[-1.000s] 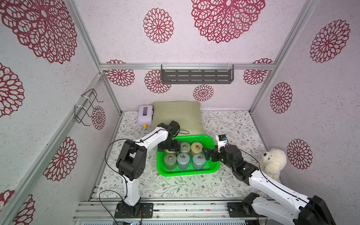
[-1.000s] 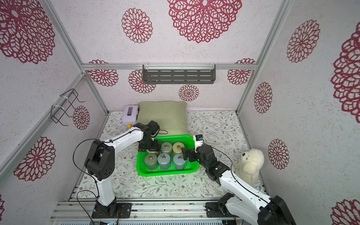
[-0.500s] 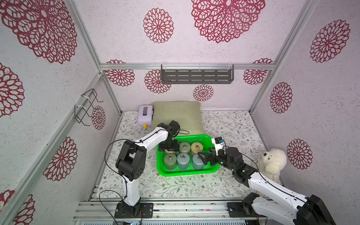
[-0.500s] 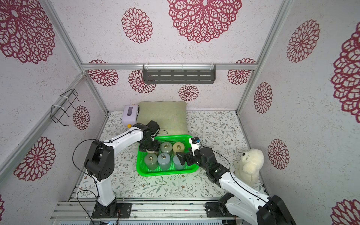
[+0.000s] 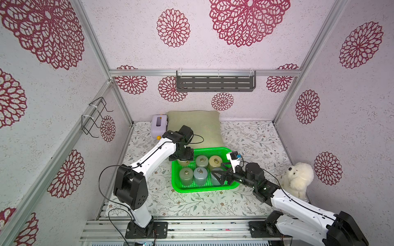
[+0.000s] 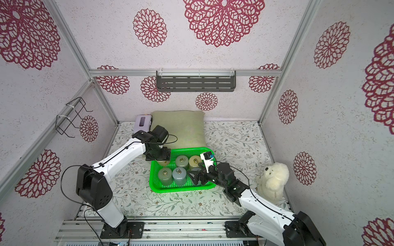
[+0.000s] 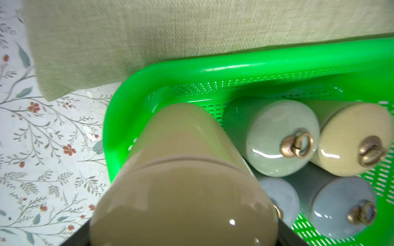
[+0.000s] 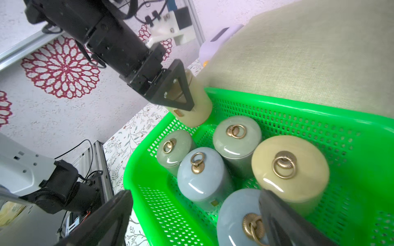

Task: Take the tea canister out of the basket
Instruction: Pick up the tea canister from the basket, then place the tea canister at the center of the board.

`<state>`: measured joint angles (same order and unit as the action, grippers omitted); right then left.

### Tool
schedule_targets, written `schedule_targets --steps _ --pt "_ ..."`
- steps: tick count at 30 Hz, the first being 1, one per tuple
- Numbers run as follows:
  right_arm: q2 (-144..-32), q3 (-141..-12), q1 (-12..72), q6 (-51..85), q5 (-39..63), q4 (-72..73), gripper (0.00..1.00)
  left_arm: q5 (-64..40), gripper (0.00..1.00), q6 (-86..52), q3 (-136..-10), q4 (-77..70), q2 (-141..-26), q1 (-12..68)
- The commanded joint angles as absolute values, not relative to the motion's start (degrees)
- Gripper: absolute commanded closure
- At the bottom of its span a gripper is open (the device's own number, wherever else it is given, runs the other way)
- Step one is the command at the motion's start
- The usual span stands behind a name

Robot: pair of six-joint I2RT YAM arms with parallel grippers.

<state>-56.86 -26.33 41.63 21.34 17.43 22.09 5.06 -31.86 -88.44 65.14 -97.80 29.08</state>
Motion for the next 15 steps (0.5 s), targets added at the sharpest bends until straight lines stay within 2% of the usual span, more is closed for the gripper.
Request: schedule_targets --steps 1,7,15 --pt "-56.76 -26.70 43.42 19.13 18.89 25.12 0.01 8.51 0.25 -33.19 -91.49 66.12 -92.16 28.82" --pt "-57.55 -27.06 46.08 18.13 17.98 25.37 0.01 13.09 0.25 -34.38 -90.34 68.37 -86.13 27.02" --pt "-58.01 -27.16 48.62 17.34 14.73 25.57 0.01 12.66 0.25 -35.40 -81.59 66.37 -79.63 19.24"
